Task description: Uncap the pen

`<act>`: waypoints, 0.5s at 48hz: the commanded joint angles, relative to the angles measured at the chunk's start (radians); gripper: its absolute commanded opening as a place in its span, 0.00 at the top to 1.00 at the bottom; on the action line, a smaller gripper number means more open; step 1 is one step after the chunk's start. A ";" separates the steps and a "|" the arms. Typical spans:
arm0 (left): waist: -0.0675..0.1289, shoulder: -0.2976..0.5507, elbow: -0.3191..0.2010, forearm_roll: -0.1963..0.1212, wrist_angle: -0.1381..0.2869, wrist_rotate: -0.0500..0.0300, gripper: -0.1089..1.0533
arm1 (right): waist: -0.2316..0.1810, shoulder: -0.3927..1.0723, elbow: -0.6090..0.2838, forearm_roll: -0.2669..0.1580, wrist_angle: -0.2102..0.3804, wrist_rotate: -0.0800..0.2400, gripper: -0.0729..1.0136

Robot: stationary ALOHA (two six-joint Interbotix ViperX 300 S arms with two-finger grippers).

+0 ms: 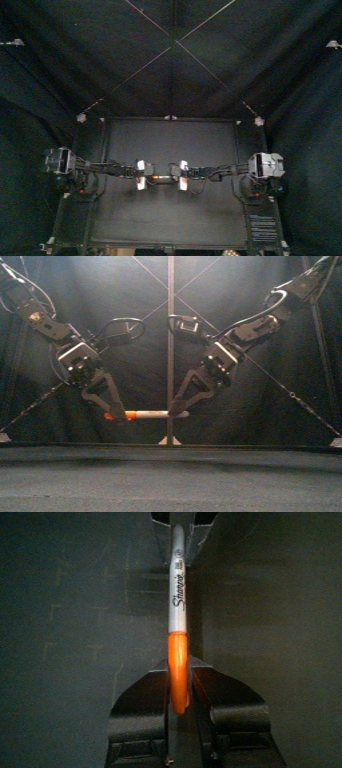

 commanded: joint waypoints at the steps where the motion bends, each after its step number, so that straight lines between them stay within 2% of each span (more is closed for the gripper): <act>1: 0.018 -0.055 0.061 0.015 0.015 -0.0015 0.55 | -0.028 -0.086 0.089 0.015 0.005 0.002 0.42; 8: 0.020 -0.130 0.103 0.015 0.011 -0.0031 0.55 | -0.061 -0.167 0.179 0.034 -0.035 0.002 0.42; 13: 0.020 -0.190 0.127 0.017 0.011 0.0000 0.55 | -0.071 -0.222 0.233 0.034 -0.074 0.002 0.42; 17: 0.023 -0.235 0.152 0.017 0.011 0.0000 0.55 | -0.071 -0.250 0.253 0.035 -0.084 0.002 0.42; 24: 0.026 -0.285 0.175 0.015 0.008 -0.0046 0.55 | -0.075 -0.259 0.252 0.028 -0.086 0.000 0.42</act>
